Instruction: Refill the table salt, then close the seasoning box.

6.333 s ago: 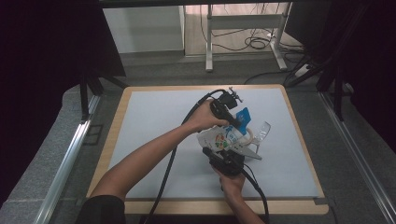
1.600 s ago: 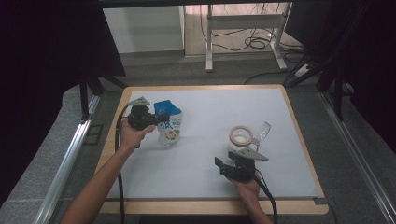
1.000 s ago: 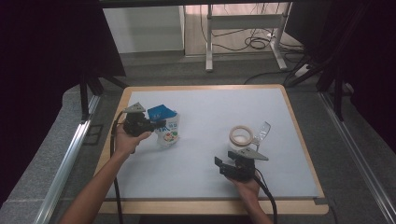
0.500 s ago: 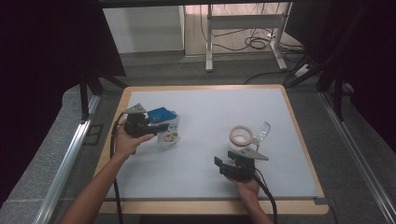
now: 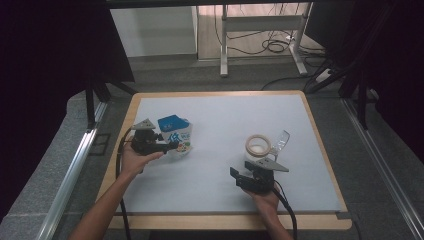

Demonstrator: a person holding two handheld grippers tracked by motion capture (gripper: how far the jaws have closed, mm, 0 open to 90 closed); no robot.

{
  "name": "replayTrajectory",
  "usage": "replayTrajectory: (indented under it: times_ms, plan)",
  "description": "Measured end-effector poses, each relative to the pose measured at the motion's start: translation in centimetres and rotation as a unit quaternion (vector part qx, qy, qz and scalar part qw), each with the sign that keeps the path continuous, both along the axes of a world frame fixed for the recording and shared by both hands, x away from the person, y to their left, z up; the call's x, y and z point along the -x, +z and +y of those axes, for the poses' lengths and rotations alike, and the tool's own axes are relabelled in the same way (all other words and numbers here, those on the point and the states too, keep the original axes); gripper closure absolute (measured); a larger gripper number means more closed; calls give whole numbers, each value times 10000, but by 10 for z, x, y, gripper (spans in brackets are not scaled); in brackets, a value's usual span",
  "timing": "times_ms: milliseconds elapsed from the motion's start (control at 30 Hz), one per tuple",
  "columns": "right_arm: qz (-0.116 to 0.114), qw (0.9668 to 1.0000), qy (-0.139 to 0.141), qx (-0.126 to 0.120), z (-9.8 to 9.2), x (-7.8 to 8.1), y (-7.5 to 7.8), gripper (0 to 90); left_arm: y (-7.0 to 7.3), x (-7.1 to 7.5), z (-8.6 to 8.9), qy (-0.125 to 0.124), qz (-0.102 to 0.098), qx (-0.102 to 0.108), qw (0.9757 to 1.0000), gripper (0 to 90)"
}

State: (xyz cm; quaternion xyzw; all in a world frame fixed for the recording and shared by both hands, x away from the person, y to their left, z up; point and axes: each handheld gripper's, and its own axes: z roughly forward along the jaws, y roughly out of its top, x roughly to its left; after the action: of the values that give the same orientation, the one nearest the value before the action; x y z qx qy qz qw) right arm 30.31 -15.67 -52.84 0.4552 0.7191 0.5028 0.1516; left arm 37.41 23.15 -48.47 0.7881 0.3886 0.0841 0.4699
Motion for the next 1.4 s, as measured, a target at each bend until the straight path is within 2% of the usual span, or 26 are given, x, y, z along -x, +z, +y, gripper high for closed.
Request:
replayTrajectory:
  times_ms: [67,267,400,500,733,900,1067,1400]
  plan:
    - [2,10000,1,-11,-1,0,1,339,-3,2,2,16,49,72,10000,370]
    - [-46,10000,23,32,-2,4,4,339,-12,9,8,87,110,89,9999,369]
    - [-218,9997,34,114,-6,9,9,346,-16,15,11,129,128,139,9997,367]
    - [-348,9992,50,163,-14,15,13,386,-21,19,13,155,138,126,9997,367]
    - [-638,9978,38,157,-41,32,22,728,-28,26,13,174,151,75,9997,357]
    - [-721,9973,-140,96,-63,34,27,869,-31,29,14,195,166,101,9996,357]
    - [-705,9971,-279,27,-76,30,28,896,-36,32,15,221,178,89,9996,357]
    - [-727,9963,-451,-4,-86,20,30,898,-44,34,15,215,255,64,9994,357]
